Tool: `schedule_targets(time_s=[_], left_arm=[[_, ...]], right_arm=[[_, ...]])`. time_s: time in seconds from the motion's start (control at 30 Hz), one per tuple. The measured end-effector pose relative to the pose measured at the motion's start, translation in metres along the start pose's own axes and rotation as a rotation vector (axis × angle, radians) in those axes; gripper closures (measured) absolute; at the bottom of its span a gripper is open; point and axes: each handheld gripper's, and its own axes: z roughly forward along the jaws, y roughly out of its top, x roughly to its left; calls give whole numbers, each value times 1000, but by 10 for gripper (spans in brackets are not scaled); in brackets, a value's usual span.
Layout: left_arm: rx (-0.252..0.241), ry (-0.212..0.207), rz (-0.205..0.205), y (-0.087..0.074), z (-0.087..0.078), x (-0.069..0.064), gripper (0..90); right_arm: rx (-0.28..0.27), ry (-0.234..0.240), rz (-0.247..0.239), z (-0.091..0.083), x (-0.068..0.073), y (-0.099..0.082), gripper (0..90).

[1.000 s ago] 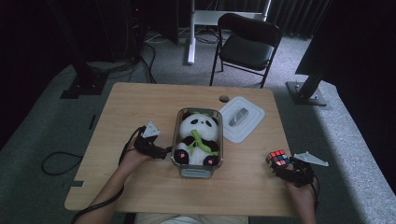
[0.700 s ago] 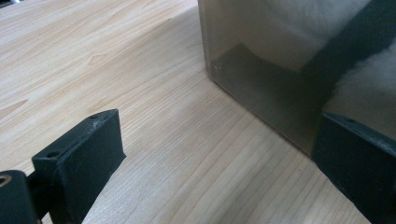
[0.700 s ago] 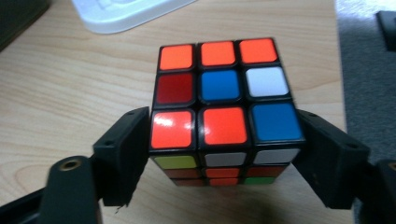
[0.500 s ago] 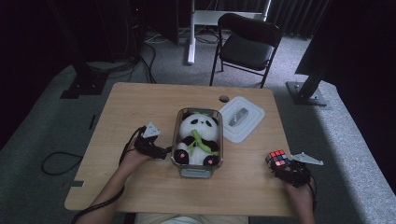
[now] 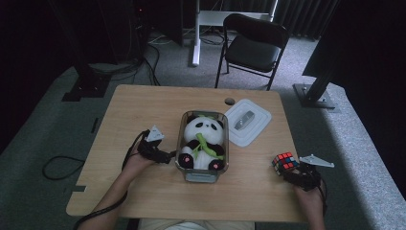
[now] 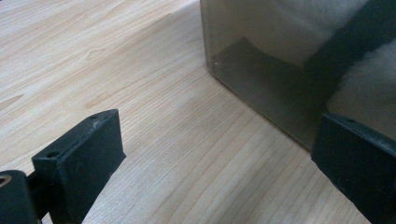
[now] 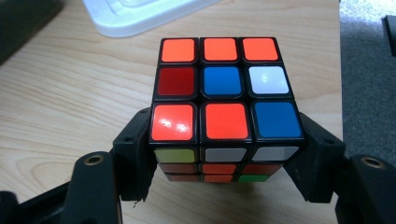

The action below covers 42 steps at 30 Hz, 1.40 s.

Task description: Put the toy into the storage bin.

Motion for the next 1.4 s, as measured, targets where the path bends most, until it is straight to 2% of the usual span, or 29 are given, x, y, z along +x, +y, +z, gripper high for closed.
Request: schedule_targets(time_s=[0.07, 0.2, 0.3, 0.37, 0.53, 0.57, 0.63, 0.67, 0.73, 0.8, 0.93, 1.2, 1.4], left_arm=[[0, 0, 0, 0, 0, 0, 31], [-2, 1, 0, 0, -1, 0, 31], [-3, -1, 0, 0, -1, 0, 31], [-2, -1, 2, 0, -1, 0, 31], [-4, -2, 1, 0, -2, 0, 31], [-3, 1, 1, 0, -2, 0, 31], [-2, -1, 2, 0, -2, 0, 31], [-3, -1, 2, 0, -2, 0, 31], [-4, -5, 2, 0, -2, 0, 31], [-4, -7, 5, 0, -2, -1, 31], [-4, -9, 4, 0, -2, -1, 31], [-2, -9, 11, 0, -3, -1, 31], [-7, -8, 6, 1, -5, 0, 31]], right_arm=[[0, 6, -4, -1, 1, 2, 336], [3, 29, -52, -4, 9, 14, 336], [2, 35, -60, -5, 11, 16, 336], [-7, 63, -94, -8, 19, 26, 336], [-16, 91, -147, -12, 31, 39, 337], [-26, 119, -175, -16, 39, 48, 337], [-30, 130, -190, -17, 43, 51, 336], [-40, 155, -218, -20, 51, 60, 336], [-44, 166, -228, -21, 54, 63, 337], [-63, 203, -269, -24, 65, 74, 336], [-89, 254, -309, -26, 79, 89, 337], [-97, 349, -427, -19, 116, 116, 337], [-96, 450, -512, -11, 148, 131, 336]])
